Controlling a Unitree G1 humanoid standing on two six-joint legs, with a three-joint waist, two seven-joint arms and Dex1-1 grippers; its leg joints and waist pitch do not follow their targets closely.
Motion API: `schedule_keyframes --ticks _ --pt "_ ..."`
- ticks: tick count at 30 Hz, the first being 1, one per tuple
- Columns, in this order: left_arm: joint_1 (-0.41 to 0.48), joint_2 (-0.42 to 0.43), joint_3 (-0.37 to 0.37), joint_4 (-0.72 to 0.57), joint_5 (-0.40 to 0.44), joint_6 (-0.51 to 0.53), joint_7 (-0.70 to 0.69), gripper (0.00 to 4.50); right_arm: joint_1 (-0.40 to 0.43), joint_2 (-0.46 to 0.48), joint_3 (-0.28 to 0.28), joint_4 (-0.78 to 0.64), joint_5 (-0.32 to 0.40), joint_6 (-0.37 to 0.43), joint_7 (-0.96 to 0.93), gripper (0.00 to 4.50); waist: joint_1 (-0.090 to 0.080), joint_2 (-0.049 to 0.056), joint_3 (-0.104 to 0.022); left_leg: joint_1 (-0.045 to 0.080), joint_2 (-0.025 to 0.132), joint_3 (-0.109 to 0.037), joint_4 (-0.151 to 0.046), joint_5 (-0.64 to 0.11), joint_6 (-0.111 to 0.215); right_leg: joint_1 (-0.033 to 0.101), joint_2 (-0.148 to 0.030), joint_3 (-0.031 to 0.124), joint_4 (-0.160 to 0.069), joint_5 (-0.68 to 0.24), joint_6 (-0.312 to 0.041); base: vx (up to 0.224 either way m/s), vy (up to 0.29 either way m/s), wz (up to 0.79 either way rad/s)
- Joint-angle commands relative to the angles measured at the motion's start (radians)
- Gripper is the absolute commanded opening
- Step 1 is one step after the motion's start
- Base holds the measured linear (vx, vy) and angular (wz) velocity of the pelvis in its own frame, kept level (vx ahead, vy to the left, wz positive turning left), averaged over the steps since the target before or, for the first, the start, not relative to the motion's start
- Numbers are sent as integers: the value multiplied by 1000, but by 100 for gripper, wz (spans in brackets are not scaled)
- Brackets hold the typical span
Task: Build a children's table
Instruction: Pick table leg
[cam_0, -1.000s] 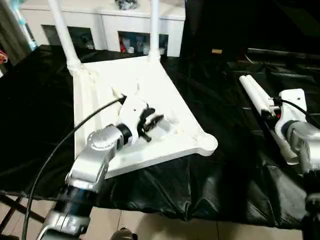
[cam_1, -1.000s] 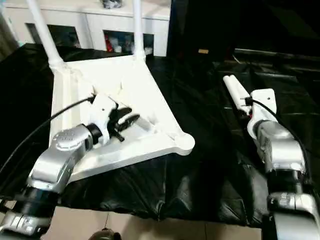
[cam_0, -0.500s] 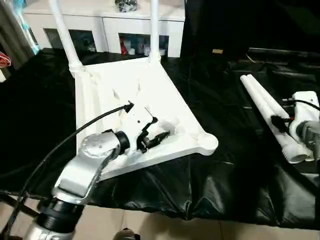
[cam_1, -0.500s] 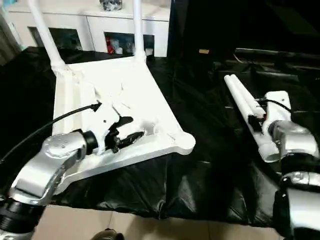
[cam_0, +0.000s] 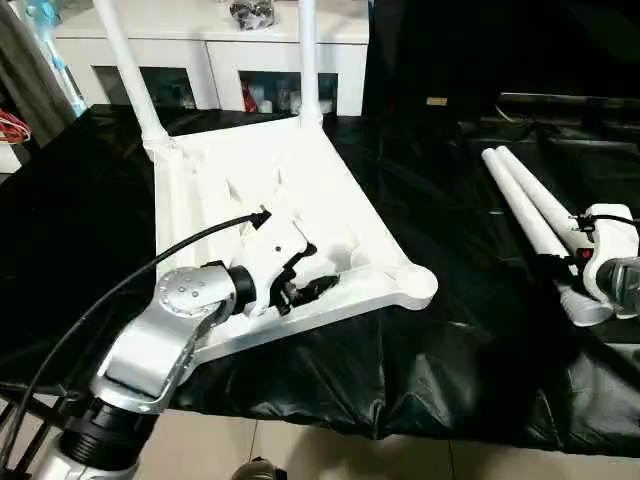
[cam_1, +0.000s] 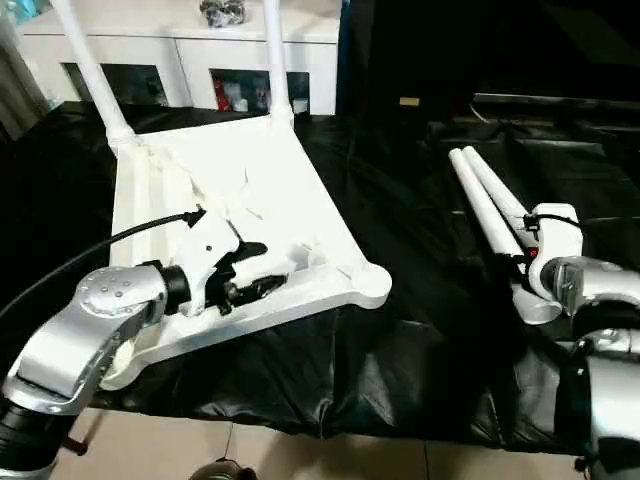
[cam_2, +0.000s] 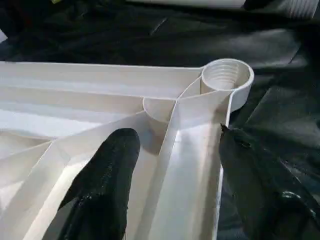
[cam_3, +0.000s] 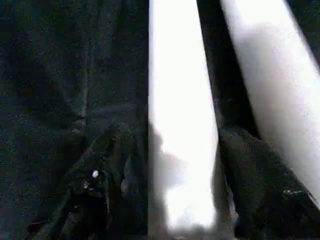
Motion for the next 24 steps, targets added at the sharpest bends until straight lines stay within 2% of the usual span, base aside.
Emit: schedule_keyframes --ticks 1,3,4,5,7,12,13,14,15,19,21,24 --pt "-6 9 -1 -23 -13 16 -12 295 -19 -8 15 17 -2 29 42 306 2 -14 -66 15 44 -16 -54 -244 39 48 -69 43 -88 -299 -206 0 0 0" --pt "-7 13 -1 -31 -20 27 -18 295 -35 -10 30 27 -9 51 89 306 3 -13 -67 13 43 -17 -54 -243 39 49 -69 43 -86 -303 -204 0 0 0" --pt "-8 18 -4 -35 -23 29 -26 298 -41 -12 41 32 -17 66 110 289 2 -13 -66 11 43 -17 -54 -245 41 49 -69 42 -87 -303 -205 0 0 0" --pt "-7 25 -9 -42 -30 35 -40 298 -46 -14 61 39 -33 83 134 289 2 -19 -66 11 42 -16 -53 -241 43 49 -69 43 -88 -306 -204 0 0 0" --pt "-6 36 -16 -53 -41 44 -62 299 -52 -17 87 48 -55 108 166 267 4 -16 -66 12 44 -17 -52 -239 44 46 -70 43 -87 -313 -205 0 0 0" --pt "-8 49 -25 -69 -60 60 -87 299 -56 -19 115 60 -77 133 205 226 6 -15 -66 11 46 -19 -53 -239 40 46 -72 44 -85 -316 -208 0 0 0" --pt "-9 52 -28 -72 -66 66 -96 299 -56 -20 126 65 -86 137 216 214 4 -19 -65 11 45 -18 -53 -243 39 45 -71 45 -86 -318 -206 0 0 0" --pt "-10 53 -29 -72 -67 67 -97 299 -56 -21 129 67 -88 138 219 214 5 -17 -66 12 46 -18 -53 -242 38 45 -71 45 -84 -317 -206 0 0 0" --pt "-12 54 -32 -72 -68 68 -98 299 -57 -21 134 70 -90 141 222 204 5 -19 -65 12 45 -18 -53 -243 38 44 -71 45 -85 -319 -206 0 0 0" --pt "-22 48 -28 -62 -65 60 -92 299 -59 -23 114 78 -76 144 188 193 5 -22 -64 13 45 -17 -53 -244 35 44 -73 46 -87 -339 -197 0 0 0" --pt "-33 35 -18 -48 -66 50 -77 299 -61 -24 87 80 -53 140 170 191 4 -24 -64 13 44 -17 -53 -240 34 45 -73 46 -89 -349 -190 0 0 0" --pt "-46 16 -5 -24 -67 34 -57 299 -64 -24 40 77 -12 130 171 191 5 -20 -65 13 44 -17 -52 -240 34 44 -73 45 -89 -349 -185 0 0 0"
